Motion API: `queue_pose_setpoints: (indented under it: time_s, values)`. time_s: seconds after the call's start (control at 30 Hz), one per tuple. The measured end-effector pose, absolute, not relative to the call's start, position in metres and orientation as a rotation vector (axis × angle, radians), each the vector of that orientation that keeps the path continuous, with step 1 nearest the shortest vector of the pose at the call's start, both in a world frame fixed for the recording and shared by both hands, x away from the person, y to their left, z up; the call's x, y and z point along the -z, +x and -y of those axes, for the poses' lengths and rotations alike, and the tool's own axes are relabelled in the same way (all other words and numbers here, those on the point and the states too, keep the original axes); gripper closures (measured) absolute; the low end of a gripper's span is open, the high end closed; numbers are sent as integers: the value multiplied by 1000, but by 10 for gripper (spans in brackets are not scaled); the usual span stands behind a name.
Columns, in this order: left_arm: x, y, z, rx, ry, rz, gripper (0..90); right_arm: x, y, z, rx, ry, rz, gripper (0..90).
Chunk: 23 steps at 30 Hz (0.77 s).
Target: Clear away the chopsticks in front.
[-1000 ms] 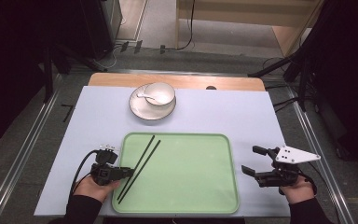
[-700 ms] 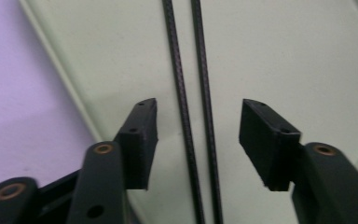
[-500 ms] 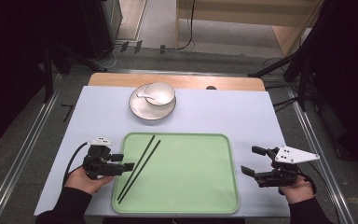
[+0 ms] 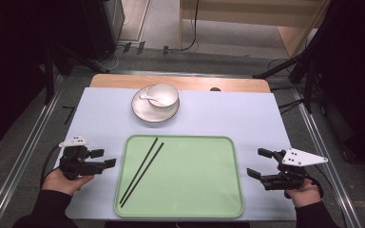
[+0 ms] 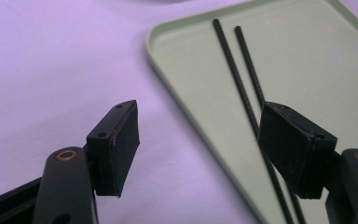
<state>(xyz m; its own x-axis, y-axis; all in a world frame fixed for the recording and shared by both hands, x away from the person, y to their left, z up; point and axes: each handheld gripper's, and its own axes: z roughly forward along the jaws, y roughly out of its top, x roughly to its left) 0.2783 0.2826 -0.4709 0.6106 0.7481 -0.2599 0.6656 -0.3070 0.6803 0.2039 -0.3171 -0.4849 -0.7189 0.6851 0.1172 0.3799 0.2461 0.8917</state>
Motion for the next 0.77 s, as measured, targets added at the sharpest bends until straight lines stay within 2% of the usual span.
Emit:
queue_pose_setpoints:
  time_s: [0.3, 0.77]
  values:
    - [468, 276, -303, -247, 2004, -1111, 297, 485, 203, 319, -1466, 996, -2213, 166]
    - [471, 278, -303, -222, 2018, -1111, 296, 486, 203, 320, -1459, 1003, -2218, 166]
